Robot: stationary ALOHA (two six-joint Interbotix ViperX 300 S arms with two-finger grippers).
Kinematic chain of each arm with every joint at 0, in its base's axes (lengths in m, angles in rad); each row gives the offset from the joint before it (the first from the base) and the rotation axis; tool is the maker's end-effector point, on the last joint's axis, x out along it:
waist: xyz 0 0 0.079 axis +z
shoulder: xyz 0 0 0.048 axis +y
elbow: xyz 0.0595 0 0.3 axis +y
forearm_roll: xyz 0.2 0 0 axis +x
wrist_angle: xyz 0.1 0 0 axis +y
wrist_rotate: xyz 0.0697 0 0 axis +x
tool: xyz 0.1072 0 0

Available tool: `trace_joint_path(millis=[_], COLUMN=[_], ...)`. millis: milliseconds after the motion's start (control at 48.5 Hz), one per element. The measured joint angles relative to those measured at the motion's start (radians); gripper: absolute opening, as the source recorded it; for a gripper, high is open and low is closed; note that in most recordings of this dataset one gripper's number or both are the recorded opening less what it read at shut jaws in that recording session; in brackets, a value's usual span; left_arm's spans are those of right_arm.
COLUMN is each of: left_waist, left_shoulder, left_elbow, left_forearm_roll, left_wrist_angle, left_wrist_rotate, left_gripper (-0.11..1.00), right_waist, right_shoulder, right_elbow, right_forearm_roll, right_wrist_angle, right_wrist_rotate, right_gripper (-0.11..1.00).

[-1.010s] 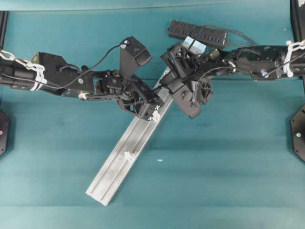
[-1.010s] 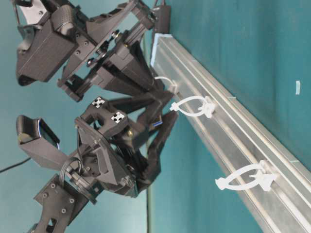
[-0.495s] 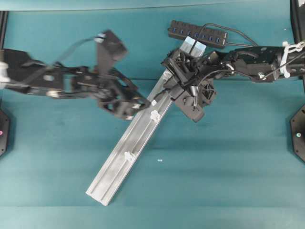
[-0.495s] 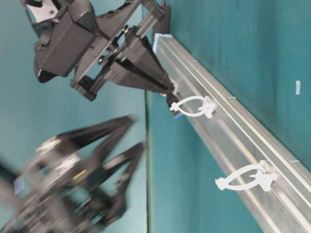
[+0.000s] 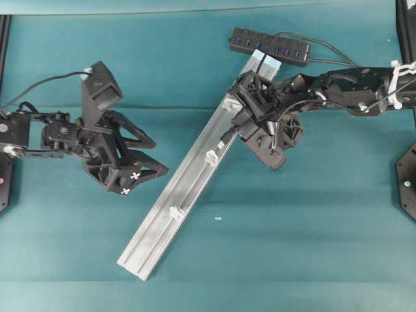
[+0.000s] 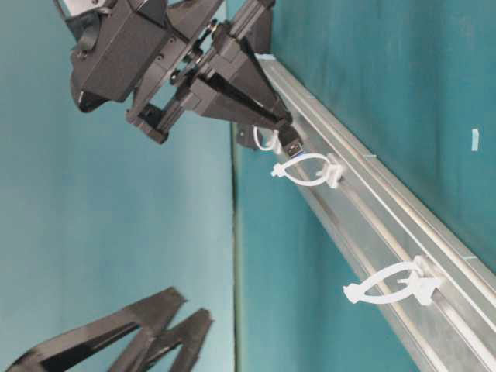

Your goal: Pass the USB cable through three rings with both arms.

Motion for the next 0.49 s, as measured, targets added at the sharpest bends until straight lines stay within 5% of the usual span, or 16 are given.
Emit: trace_joint_path(millis=[495], left_waist=[-0.002], left_shoulder=[-0.003], left_elbow=[0.000], left_forearm_roll=[0.002], left_wrist_angle=[0.000], left_wrist_rotate=[0.000], left_gripper=[0.95], right_waist=[0.015], right_shoulder=[0.006], right_elbow=[-0.012], right_forearm_roll=[0.000], right_wrist_angle=[0.002], right_wrist_rotate=[0.000], right_gripper=[0.11])
